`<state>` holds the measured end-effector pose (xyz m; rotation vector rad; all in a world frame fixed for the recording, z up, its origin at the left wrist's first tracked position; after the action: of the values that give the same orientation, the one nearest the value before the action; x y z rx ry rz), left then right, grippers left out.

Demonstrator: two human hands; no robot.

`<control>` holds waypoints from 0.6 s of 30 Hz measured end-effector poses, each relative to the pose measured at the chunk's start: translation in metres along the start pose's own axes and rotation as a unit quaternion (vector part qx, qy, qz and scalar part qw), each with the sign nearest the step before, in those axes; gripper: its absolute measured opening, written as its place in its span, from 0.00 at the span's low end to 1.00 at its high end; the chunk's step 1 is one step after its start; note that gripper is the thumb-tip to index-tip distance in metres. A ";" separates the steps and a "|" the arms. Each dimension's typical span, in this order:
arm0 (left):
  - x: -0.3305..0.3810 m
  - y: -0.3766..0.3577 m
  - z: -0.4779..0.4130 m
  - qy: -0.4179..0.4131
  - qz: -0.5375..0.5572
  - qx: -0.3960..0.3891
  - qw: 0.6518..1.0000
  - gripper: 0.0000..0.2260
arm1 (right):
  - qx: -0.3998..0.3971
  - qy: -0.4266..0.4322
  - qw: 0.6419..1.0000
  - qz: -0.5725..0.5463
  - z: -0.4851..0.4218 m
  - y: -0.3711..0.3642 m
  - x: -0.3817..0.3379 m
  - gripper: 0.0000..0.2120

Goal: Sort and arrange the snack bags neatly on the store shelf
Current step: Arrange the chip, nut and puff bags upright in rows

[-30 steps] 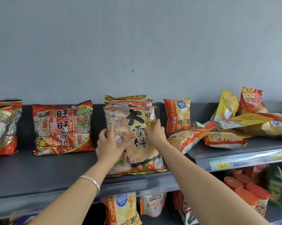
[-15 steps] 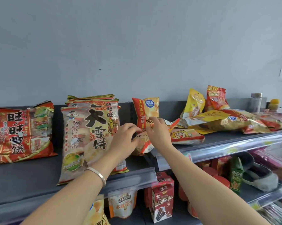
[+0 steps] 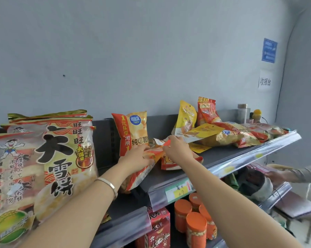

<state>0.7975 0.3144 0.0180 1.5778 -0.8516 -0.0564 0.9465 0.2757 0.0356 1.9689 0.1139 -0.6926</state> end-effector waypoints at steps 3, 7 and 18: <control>0.000 -0.016 -0.018 0.016 -0.063 -0.069 0.995 0.33 | -0.003 -0.040 0.998 0.046 -0.013 0.007 0.020 0.21; -0.002 -0.026 -0.037 0.039 -0.103 -0.097 0.989 0.36 | -0.064 -0.106 0.989 0.079 -0.019 0.001 0.045 0.26; 0.012 -0.021 -0.049 0.001 -0.213 -0.063 0.975 0.19 | -0.187 -0.131 0.973 0.028 -0.032 -0.018 0.060 0.48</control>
<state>0.8407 0.3481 0.0159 1.6139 -0.4859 -0.4084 1.0029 0.2985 0.0014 1.5034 0.0240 -0.8236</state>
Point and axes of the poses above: each hand's wrist, its own z-axis away from the middle knuckle, its own y-axis out of the back of the hand, x = y × z, the point moved 7 cm from there along -z, towards the middle knuckle, and after that the axes turned 3 degrees about -y, right-handed, at the moved point
